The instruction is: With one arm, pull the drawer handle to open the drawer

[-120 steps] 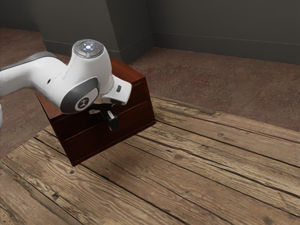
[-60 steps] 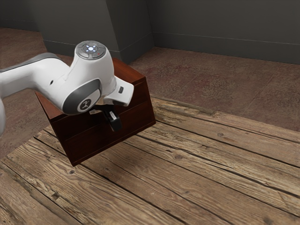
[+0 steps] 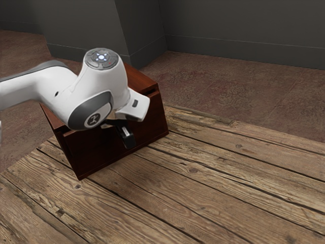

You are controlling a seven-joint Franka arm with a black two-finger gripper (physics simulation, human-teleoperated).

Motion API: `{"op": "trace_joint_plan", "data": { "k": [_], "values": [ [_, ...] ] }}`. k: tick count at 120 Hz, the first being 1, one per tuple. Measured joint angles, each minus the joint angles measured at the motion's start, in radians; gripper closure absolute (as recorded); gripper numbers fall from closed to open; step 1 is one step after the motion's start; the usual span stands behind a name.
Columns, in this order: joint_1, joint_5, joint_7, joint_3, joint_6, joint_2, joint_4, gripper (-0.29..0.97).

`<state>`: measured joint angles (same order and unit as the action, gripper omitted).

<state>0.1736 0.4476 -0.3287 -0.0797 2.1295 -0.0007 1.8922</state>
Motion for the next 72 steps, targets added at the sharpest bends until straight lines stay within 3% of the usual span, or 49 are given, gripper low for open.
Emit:
{"op": "trace_joint_plan", "data": {
  "k": [42, 72],
  "values": [
    [0.025, -0.002, 0.026, -0.081, -0.026, -0.047, 0.045, 0.03],
    [-0.034, -0.006, 0.051, -0.129, -0.031, -0.083, 0.102, -0.01]
  ]
}}
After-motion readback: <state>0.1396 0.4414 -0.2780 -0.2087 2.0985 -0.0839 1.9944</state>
